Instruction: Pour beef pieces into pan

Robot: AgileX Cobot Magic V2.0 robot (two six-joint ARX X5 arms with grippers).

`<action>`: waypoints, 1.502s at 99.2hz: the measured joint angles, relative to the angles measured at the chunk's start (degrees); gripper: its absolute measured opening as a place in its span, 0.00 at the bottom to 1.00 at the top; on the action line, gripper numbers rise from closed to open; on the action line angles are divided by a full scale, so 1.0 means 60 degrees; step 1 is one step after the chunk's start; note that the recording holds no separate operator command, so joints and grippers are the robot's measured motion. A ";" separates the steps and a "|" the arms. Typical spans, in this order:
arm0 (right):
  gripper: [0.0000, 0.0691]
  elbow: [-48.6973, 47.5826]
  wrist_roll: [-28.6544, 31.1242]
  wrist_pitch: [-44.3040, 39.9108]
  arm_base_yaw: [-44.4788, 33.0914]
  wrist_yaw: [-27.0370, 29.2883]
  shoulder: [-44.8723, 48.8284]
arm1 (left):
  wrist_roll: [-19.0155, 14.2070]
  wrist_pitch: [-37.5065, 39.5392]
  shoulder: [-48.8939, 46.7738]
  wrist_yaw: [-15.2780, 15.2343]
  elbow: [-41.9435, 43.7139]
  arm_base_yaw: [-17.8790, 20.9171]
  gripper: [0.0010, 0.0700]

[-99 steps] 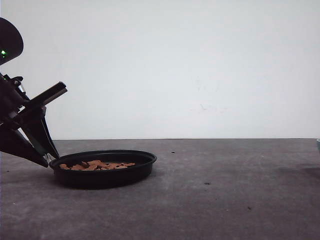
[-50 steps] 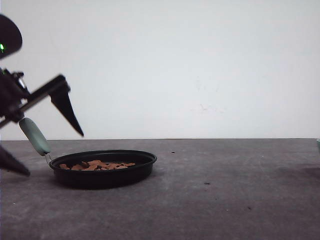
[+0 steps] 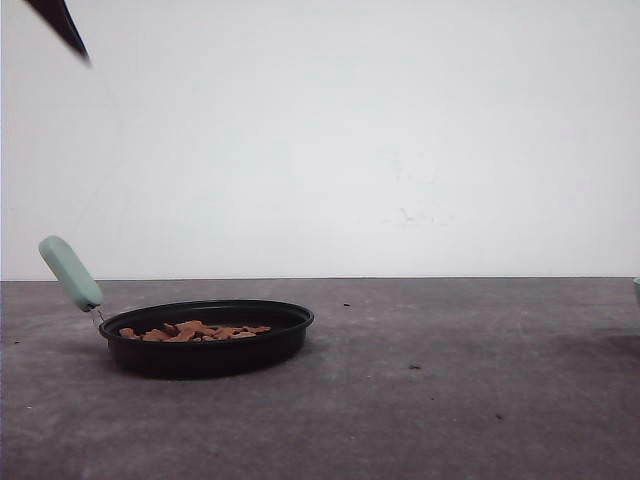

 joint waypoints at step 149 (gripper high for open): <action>0.00 -0.3067 -0.1723 0.0525 0.0353 0.1490 -0.5854 | 0.2426 -0.3162 -0.4896 -0.1213 -0.0550 0.0076 0.02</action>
